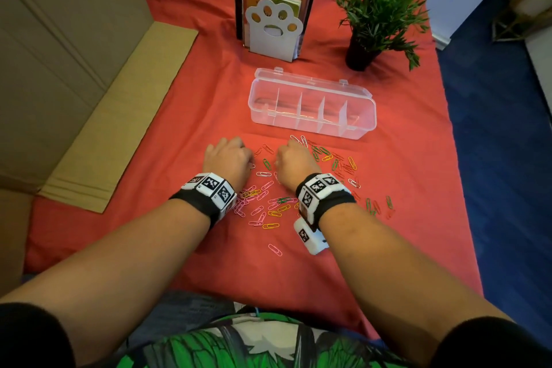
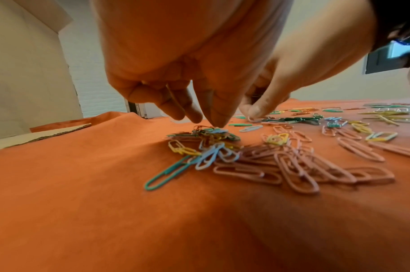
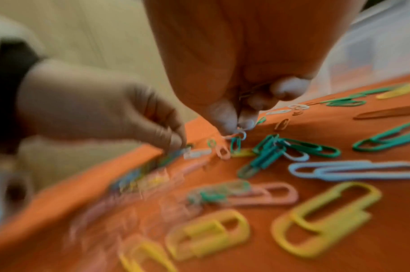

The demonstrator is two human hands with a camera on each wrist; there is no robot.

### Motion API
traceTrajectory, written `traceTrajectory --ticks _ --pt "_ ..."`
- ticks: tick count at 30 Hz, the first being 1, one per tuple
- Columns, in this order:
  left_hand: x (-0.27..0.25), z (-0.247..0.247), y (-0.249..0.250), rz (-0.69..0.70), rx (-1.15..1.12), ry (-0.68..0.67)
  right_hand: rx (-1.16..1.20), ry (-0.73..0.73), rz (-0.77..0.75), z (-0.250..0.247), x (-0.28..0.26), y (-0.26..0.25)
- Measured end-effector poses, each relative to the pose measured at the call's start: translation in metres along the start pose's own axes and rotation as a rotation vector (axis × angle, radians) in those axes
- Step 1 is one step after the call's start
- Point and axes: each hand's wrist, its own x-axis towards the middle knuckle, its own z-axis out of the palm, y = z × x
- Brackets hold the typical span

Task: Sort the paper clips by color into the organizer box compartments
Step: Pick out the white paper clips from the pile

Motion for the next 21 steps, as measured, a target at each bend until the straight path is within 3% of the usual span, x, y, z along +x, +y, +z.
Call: traceTrajectory --ticks 7,14,18,21 --pt "0.003 -0.002 -0.005 0.011 -0.056 -0.041 0.976 0.158 0.275 -0.032 -0.019 0.018" --pt "0.006 -0.008 0.001 0.002 -0.086 -0.063 1.321 0.089 0.466 -0.04 -0.046 0.043" --pt "0.007 -0.013 0.004 -0.091 -0.49 -0.03 1.528 0.028 0.519 -0.04 -0.06 0.051" --pt "0.005 -0.011 0.01 -0.169 -0.79 -0.128 1.61 0.006 0.517 -0.037 -0.066 0.054"
